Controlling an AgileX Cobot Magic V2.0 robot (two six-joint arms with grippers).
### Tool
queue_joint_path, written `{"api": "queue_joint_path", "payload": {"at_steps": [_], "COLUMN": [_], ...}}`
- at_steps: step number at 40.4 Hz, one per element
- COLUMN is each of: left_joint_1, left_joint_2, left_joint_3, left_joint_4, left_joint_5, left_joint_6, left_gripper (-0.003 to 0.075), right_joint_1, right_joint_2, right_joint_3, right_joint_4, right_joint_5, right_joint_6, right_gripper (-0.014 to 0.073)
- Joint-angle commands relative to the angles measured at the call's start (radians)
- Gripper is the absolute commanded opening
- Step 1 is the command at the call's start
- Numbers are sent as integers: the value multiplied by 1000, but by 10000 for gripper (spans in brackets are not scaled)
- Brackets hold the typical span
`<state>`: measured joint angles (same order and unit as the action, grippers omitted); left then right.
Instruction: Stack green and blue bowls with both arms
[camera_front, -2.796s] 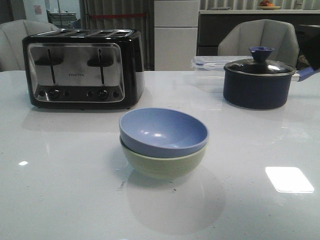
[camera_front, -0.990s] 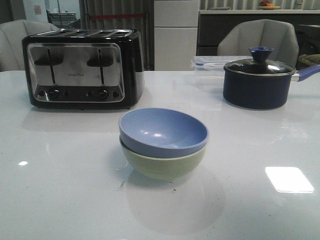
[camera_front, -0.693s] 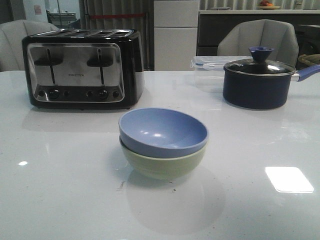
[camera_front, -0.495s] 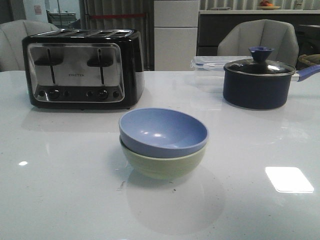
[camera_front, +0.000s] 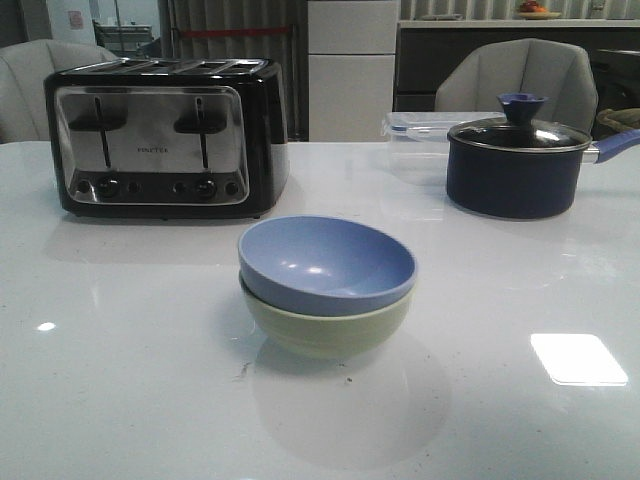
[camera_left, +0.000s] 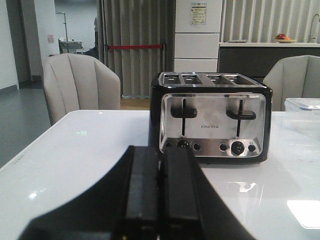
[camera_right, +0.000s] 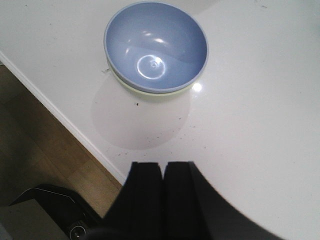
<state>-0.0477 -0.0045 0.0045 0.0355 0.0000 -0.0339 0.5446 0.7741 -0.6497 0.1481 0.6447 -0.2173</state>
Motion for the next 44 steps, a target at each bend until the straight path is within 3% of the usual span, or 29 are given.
{"api": "queue_joint_path", "payload": {"at_steps": [1,20,27,36,44], "left_joint_1": [2,2,2,2,2], "left_joint_2": [-19,-19,-19,-19,-19], "left_joint_3": [3,3,3,3,3], "left_joint_4": [2,2,2,2,2], "left_joint_5": [-94,-94,-94,-94,-94], "left_joint_6": [-12,-12,-12,-12,-12], "left_gripper": [93,93,93,93,93], "right_joint_1": [1,-15,-179,-427,-515], "right_joint_2": [-6,-36,-179,-442,-659], "right_joint_3": [-28,-10,93,340,534], "right_joint_4": [-3,-17,-20,-19,-19], "right_joint_5": [-56,-73,-233,-512,-633], "right_joint_6": [-9,-9,-9,-9,-9], "right_gripper": [55,55,55,55,55]}}
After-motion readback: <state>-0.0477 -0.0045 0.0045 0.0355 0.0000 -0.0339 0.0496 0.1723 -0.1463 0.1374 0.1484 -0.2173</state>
